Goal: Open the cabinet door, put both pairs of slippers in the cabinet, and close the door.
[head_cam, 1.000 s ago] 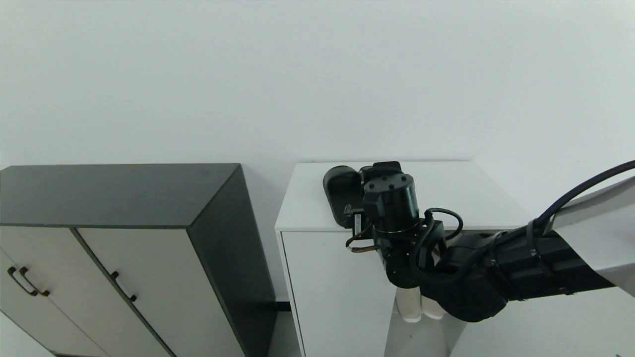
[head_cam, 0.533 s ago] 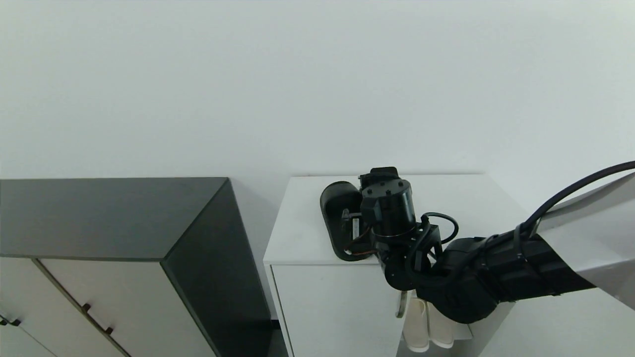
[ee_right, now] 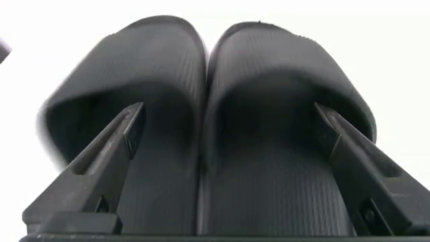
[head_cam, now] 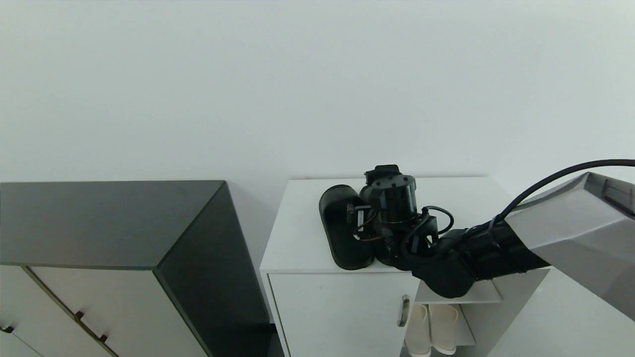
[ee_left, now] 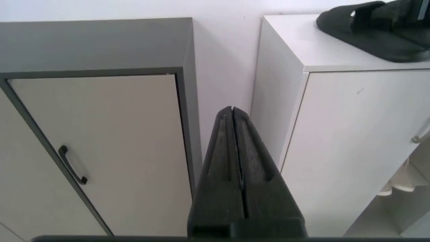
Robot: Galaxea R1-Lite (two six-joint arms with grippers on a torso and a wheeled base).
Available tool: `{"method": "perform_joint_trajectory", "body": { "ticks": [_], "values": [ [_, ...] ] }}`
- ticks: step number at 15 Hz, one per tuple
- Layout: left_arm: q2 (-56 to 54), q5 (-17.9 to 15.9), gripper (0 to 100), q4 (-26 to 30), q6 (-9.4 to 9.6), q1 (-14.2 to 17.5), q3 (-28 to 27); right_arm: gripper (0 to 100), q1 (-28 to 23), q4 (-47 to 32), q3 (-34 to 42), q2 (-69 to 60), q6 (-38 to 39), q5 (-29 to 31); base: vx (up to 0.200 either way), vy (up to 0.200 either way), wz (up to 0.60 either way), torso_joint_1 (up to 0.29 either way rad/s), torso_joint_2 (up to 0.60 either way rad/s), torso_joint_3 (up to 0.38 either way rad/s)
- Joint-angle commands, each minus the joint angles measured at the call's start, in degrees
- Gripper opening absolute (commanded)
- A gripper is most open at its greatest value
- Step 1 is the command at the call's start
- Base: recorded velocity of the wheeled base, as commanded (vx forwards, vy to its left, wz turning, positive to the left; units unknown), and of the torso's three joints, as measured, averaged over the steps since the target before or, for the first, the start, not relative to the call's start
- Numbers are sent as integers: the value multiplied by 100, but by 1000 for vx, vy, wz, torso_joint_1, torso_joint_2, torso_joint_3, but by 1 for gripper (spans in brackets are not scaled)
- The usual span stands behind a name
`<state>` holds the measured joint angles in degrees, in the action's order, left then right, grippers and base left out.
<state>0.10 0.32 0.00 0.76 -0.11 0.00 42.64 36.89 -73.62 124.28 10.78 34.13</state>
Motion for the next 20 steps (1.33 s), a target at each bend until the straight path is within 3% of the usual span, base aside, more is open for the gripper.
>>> {"method": "perform_joint_trajectory", "body": {
  "ticks": [1, 10, 11, 15, 20],
  "values": [
    [-1, 3, 0, 0, -23, 2, 0, 100, -160, 3, -302, 307, -84, -21, 0, 0, 0, 0, 0, 0],
    [-1, 3, 0, 0, -14, 2, 0, 100, -221, -24, -821, 667, -392, -74, 0, 0, 0, 0, 0, 0],
    [-1, 3, 0, 0, -14, 2, 0, 0, -221, -24, -821, 667, -392, -74, 0, 0, 0, 0, 0, 0],
    [-1, 3, 0, 0, -14, 2, 0, 0, -177, -24, -812, 676, -392, -74, 0, 0, 0, 0, 0, 0],
    [-1, 3, 0, 0, -23, 2, 0, 0, 7, -6, -276, -71, -383, -30, 0, 0, 0, 0, 0, 0]
  ]
}}
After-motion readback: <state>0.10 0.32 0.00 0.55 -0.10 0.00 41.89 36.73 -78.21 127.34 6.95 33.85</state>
